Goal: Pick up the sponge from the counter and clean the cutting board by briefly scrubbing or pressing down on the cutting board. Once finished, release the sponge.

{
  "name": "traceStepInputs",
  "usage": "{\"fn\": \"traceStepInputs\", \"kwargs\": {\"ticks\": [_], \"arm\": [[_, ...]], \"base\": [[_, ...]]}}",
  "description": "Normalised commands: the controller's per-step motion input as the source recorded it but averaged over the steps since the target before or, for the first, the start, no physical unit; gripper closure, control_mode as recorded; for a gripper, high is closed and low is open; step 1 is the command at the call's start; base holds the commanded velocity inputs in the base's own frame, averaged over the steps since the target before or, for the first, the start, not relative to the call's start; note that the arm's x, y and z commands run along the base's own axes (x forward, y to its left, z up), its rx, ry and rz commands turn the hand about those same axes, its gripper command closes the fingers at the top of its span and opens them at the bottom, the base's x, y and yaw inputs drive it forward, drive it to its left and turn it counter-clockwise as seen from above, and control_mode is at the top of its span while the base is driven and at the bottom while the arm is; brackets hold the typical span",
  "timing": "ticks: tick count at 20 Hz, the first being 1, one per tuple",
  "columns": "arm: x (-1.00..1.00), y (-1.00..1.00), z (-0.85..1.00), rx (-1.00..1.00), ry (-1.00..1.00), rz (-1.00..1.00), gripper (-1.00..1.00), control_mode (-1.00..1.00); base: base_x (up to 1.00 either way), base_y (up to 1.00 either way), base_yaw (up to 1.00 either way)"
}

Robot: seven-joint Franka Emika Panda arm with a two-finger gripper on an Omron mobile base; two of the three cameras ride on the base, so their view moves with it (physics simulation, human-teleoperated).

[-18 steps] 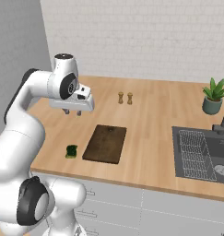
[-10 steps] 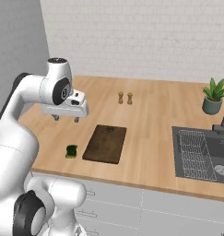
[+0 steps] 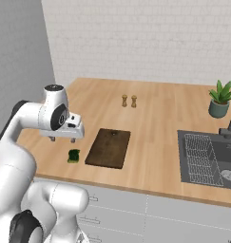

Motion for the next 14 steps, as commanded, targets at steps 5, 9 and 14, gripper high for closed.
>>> {"fn": "traceStepInputs", "kwargs": {"ticks": [5, 9, 14], "arm": [[0.42, 0.03, -0.52, 0.0, 0.0, 0.07, -1.0, -1.0], [0.26, 0.06, -0.24, 0.0, 0.0, 0.04, -1.0, -1.0], [0.33, 0.18, -0.36, 0.0, 0.0, 0.02, -1.0, -1.0]], "base": [[0.0, 0.0, 0.0], [0.0, 0.0, 0.0], [0.0, 0.0, 0.0]]}}
